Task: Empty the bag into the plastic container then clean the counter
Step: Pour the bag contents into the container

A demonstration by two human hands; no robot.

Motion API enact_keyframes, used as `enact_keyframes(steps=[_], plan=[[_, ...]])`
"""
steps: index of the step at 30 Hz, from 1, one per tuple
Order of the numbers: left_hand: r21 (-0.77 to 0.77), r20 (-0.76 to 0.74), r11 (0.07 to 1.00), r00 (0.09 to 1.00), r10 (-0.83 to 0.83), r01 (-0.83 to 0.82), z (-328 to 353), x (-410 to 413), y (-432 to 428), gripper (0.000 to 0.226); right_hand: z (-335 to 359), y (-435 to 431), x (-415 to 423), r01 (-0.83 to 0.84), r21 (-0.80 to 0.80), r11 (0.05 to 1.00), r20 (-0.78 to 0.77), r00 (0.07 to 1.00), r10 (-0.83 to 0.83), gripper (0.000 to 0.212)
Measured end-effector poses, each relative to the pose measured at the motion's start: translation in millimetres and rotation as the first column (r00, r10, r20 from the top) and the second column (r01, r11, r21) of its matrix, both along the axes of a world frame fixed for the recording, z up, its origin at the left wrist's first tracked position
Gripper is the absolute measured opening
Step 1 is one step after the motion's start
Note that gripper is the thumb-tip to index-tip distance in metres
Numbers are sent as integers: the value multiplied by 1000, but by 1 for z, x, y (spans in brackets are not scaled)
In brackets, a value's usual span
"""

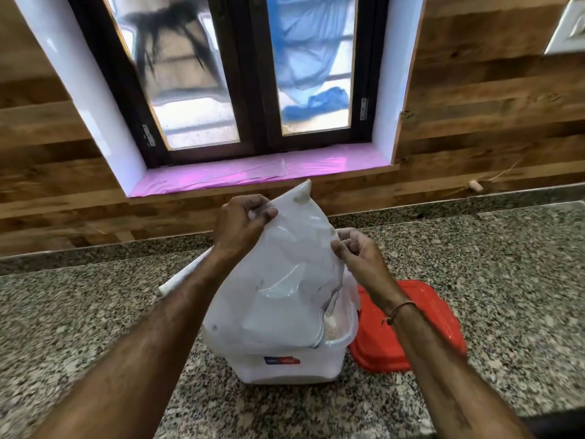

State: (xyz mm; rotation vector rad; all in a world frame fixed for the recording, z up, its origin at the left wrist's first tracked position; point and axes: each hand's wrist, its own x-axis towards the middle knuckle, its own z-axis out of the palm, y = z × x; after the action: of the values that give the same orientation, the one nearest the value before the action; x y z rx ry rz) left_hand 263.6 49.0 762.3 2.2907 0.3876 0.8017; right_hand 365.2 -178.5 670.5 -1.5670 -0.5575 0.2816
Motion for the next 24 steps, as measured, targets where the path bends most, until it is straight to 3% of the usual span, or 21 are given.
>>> enact_keyframes(steps=[3, 7, 13, 24], plan=[[-6, 1, 1000, 1000, 2, -2, -2, 4, -3, 10, 7, 8, 3, 59, 67, 996, -19, 998, -58, 21], [-59, 31, 998, 999, 9, -7, 4, 11, -5, 23, 5, 19, 5, 100, 94, 991, -25, 995, -98, 15], [-27, 46, 997, 996, 70, -69, 21, 33, -20, 13, -5, 31, 0, 167, 82, 983, 9, 986, -168, 29], [-368, 100, 927, 988, 113, -69, 7, 34, -21, 16, -21, 32, -14, 314, 48, 948, 13, 949, -315, 21]])
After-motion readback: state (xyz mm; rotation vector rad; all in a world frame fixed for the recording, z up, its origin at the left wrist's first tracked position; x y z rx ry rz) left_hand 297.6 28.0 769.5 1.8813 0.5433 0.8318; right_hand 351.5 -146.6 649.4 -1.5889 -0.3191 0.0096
